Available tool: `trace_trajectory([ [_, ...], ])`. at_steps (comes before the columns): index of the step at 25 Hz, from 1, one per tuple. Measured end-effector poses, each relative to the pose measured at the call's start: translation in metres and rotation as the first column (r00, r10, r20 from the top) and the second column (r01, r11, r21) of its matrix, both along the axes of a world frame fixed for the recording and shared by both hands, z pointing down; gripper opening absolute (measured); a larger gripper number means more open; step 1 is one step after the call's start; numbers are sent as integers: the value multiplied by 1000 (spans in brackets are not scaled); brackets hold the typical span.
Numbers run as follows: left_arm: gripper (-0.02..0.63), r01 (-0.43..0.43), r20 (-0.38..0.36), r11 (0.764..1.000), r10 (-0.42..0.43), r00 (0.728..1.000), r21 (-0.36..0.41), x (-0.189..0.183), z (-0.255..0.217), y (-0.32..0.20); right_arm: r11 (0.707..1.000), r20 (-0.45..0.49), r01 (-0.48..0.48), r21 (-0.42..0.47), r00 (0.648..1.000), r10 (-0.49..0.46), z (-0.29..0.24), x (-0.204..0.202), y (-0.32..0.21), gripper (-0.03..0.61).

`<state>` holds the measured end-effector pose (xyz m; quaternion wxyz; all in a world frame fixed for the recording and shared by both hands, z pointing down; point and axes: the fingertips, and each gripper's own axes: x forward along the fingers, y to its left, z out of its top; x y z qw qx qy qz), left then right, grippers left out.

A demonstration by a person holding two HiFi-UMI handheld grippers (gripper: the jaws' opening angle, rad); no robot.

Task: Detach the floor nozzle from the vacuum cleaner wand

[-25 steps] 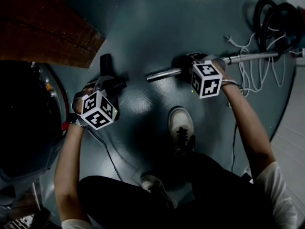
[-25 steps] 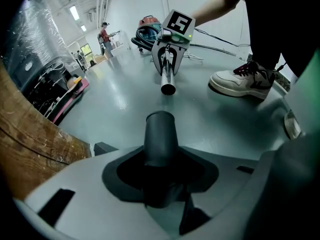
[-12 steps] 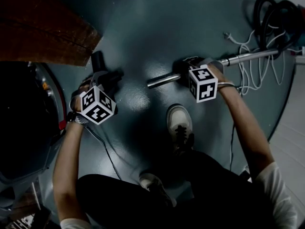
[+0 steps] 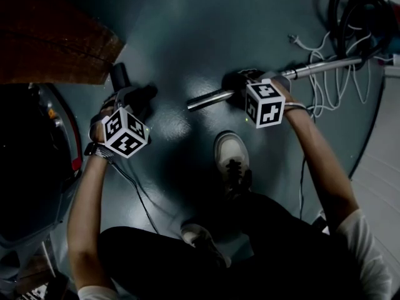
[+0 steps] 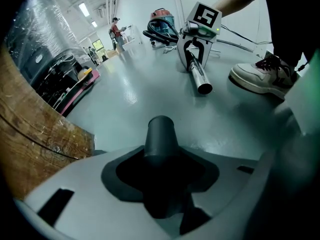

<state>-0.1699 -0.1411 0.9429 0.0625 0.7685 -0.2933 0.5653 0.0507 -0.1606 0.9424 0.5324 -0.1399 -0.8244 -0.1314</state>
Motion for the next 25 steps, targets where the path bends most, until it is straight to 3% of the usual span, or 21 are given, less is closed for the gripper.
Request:
trace_trajectory([
  [12,187,1,-52,999,1,999,38,2,1,-1,997,84,-76,-35,993,78,-2,4,-6,184],
  [25,196,16,-92,1000,-13,996,27,1,1,-1,997,96,-65,-46,993,69,-7,6,0,249],
])
